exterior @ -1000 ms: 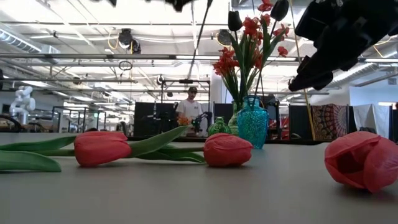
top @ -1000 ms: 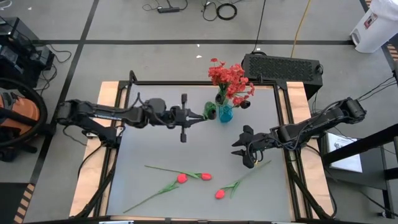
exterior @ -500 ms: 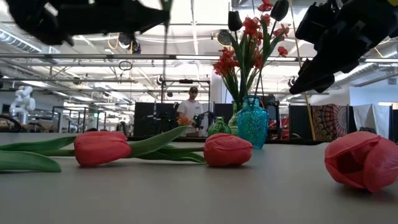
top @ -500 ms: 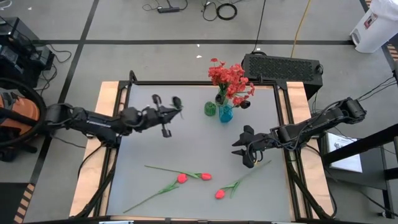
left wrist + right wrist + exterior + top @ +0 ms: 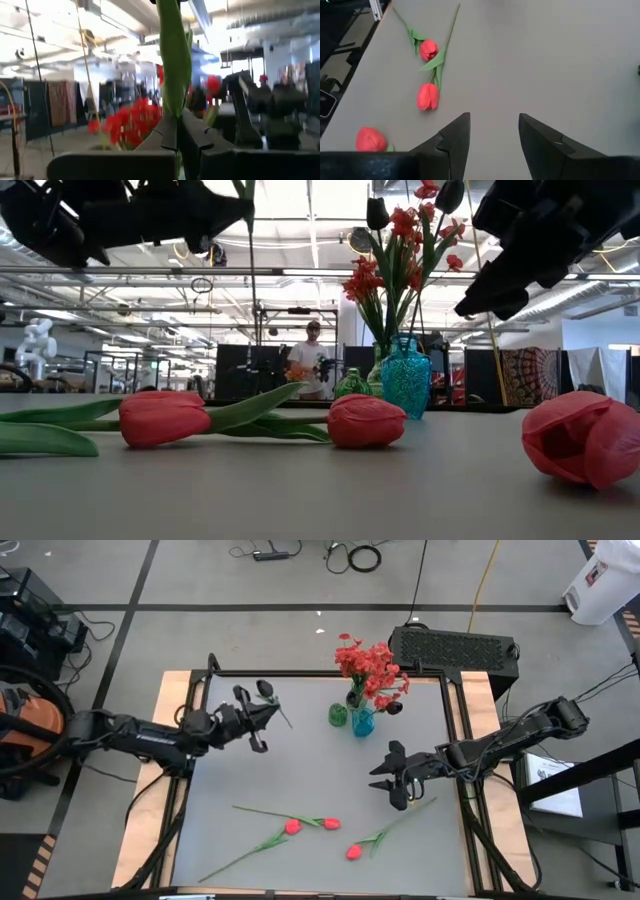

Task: Sort flowers into vase by color
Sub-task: Put the black flower into the blue vase

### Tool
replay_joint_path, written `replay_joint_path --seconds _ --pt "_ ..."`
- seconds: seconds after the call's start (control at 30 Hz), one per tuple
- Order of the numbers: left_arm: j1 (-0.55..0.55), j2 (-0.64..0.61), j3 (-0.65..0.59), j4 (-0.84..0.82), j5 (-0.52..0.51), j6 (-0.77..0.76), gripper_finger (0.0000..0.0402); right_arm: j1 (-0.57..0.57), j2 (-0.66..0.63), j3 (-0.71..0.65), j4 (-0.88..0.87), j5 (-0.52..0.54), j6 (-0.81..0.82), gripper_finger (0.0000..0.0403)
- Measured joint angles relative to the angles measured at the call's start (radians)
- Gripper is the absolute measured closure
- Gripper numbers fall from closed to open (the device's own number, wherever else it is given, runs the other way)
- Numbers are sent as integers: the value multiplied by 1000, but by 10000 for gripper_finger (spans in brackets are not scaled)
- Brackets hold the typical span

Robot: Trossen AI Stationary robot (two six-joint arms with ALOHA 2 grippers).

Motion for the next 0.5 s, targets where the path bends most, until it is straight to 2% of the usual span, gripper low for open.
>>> replay_joint_path --seconds 0.27,0.5 --pt "0 138 103 130 22 -1 397 0 0 0 17 0 -4 243" --pt "29 307 243 171 22 -1 391 0 0 0 17 0 -3 243"
